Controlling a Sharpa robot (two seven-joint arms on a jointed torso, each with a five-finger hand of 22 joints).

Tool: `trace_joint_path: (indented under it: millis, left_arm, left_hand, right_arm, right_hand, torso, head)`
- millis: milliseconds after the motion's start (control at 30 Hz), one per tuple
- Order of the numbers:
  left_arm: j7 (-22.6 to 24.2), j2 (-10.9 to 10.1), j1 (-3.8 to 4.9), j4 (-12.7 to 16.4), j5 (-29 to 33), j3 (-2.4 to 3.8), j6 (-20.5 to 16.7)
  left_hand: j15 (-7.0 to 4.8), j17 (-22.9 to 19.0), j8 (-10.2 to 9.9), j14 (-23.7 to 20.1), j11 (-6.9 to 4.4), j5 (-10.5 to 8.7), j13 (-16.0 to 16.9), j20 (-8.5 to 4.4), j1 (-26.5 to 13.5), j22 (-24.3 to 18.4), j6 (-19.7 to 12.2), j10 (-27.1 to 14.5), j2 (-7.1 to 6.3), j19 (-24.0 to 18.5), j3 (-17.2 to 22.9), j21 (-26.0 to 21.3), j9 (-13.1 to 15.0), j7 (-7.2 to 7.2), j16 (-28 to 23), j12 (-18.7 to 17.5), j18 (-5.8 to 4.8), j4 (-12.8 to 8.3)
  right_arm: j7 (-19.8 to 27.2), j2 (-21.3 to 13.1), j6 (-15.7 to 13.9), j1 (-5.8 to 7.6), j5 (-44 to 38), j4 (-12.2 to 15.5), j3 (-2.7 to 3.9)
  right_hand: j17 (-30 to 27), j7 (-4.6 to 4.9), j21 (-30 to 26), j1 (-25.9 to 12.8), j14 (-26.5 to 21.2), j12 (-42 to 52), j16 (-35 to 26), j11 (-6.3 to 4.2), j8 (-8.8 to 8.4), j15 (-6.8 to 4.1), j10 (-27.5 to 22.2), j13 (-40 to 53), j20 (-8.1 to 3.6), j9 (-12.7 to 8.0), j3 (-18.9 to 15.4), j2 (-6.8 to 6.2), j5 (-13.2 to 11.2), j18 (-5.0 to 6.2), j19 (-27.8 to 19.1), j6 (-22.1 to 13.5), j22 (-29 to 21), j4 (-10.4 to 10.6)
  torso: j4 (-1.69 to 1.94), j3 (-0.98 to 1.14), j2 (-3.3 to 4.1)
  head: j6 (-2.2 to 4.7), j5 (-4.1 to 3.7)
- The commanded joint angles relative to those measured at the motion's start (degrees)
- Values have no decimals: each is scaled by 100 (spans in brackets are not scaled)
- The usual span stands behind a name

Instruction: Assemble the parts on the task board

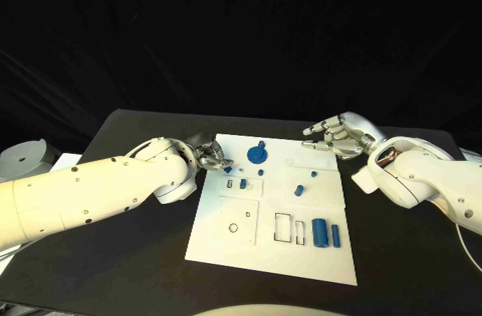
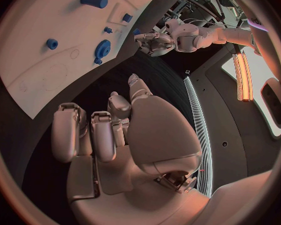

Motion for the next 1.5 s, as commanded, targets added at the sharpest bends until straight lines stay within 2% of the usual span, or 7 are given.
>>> trace_joint_path:
  millis: [33, 300, 633, 867, 1500]
  left_arm:
    - [-25, -74, -84, 137, -171, -3, -317]
    - [87, -176, -286, 293, -182, -6, -628]
    - [470, -154, -491, 282, -190, -6, -1172]
    - [469, -89, -559, 208, -301, -5, -1241]
    - [22, 29, -607, 73, -490, -5, -697]
  left_hand:
    - [38, 1510, 30, 593, 3, 27, 6, 36, -3, 1327, 44, 34, -15, 508, 787, 39, 2, -22, 18, 36, -58, -753]
    - [36, 1510, 35, 593, -1, 25, -1, 34, -19, 1341, 53, 38, -23, 516, 808, 59, 3, -26, 18, 30, -63, -753]
    - [30, 1510, 41, 593, -7, 24, 6, 31, -40, 1357, 64, 50, -36, 525, 834, 82, 5, -33, 18, 38, -69, -753]
    - [29, 1510, 42, 593, -8, 23, 24, 31, -45, 1362, 65, 60, -38, 528, 839, 89, 5, -35, 18, 56, -71, -752]
    - [26, 1510, 40, 593, -10, 14, 10, 29, -59, 1361, 64, 58, -44, 528, 851, 88, 3, -37, 18, 43, -71, -750]
  right_arm:
    - [38, -7, 13, -4, -34, 16, 0]
    - [42, -17, 9, -4, -33, 23, 0]
    - [43, -25, 2, -4, -33, 26, 0]
    - [45, -32, -4, -4, -33, 29, 0]
    - [52, -47, -3, -4, -33, 41, 0]
  right_hand:
    - [942, 2, -24, -59, 459, 20, -18, -9, -5, -47, -30, -7, -15, 3, -29, 13, 25, 85, -23, 30, -6, 8]
    - [943, 1, -24, -62, 459, 19, -18, -9, -5, -47, -31, -9, -15, 3, -32, 14, 25, 85, -22, 31, -6, 10]
    - [945, 1, -24, -71, 460, 15, -17, -9, -5, -47, -33, -14, -15, 3, -41, 16, 25, 84, -22, 32, -5, 14]
    - [945, 1, -24, -71, 460, 15, -17, -9, -5, -47, -33, -14, -15, 3, -41, 16, 25, 84, -22, 32, -5, 14]
    - [945, 1, -24, -71, 460, 15, -17, -9, -5, -47, -33, -14, -15, 3, -41, 16, 25, 84, -22, 32, -5, 14]
  torso:
    - [8, -3, -7]
    - [8, -4, -7]
    - [-11, -3, 5]
    - [-8, -5, 9]
    - [-3, -6, 7]
  head:
    - [-8, 8]
    - [-3, 26]
    - [12, 23]
    - [13, 3]
    - [-18, -18]
